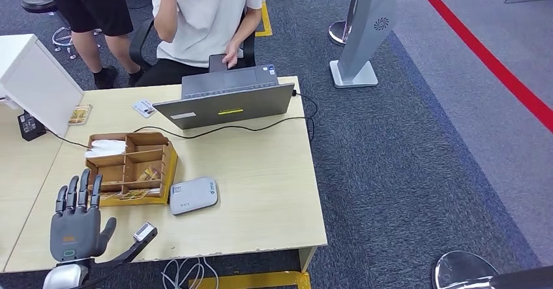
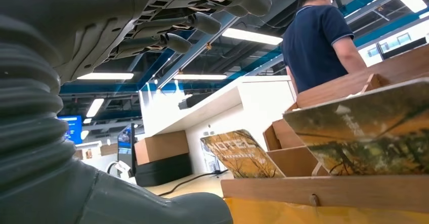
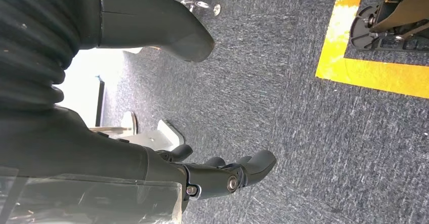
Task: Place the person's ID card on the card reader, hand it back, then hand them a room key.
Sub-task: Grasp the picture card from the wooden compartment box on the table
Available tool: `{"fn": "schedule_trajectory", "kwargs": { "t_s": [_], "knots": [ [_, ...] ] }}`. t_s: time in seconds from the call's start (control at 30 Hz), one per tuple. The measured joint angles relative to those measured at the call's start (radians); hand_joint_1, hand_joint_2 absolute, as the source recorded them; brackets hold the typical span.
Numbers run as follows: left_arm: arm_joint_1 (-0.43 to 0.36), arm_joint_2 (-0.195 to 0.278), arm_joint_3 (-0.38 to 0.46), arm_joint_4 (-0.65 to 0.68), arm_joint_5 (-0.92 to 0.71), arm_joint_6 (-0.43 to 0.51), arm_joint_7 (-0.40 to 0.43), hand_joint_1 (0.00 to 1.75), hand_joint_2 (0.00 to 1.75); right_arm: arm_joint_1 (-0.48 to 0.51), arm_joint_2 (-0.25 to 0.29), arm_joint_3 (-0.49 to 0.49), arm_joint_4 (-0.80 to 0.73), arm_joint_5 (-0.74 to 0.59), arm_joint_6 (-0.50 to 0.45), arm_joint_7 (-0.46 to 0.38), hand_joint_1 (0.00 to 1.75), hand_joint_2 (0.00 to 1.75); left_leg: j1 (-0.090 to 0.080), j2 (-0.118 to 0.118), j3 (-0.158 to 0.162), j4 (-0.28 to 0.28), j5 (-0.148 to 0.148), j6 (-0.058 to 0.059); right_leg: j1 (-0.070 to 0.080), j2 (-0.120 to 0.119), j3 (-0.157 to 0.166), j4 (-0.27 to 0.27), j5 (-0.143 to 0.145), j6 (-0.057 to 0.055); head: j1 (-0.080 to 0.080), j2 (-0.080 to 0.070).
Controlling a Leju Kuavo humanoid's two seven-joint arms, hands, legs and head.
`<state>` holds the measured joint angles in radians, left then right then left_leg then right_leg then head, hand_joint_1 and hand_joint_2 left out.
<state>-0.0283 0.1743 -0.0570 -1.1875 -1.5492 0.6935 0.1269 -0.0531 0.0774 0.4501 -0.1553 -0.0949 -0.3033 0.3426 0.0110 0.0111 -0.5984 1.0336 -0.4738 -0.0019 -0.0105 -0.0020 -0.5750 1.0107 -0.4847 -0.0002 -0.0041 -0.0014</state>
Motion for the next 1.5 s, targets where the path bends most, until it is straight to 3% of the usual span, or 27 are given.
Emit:
{"fn": "schedule_trajectory", "kwargs": {
  "t_s": [0.5,0.87,1.5],
  "knots": [
    [-0.075,-0.016,0.049,0.113,0.0,0.0,-0.038,0.0,1.75,-0.001,-0.006,0.011,0.0,0.004,0.013,0.002,0.0,1.75,0.0,0.0,0.0,0.0,0.0,0.0,0.0,0.0,0.0,0.0,0.0,0.0,0.0,0.0],
    [-0.085,-0.02,0.055,0.137,0.0,0.0,-0.038,0.0,1.75,-0.002,-0.008,0.019,0.0,0.008,0.014,0.002,0.0,1.75,0.0,0.0,0.0,0.0,0.0,0.0,0.0,0.0,0.0,0.0,0.0,0.0,0.0,0.0],
    [-0.155,-0.028,0.001,0.202,0.0,0.0,0.018,0.0,1.75,-0.005,-0.01,0.027,0.0,0.019,0.02,0.0,0.0,1.75,0.0,0.0,0.0,0.0,0.0,-0.001,0.0,0.0,0.0,0.0,0.0,0.0,0.0,0.0]
  ]
}}
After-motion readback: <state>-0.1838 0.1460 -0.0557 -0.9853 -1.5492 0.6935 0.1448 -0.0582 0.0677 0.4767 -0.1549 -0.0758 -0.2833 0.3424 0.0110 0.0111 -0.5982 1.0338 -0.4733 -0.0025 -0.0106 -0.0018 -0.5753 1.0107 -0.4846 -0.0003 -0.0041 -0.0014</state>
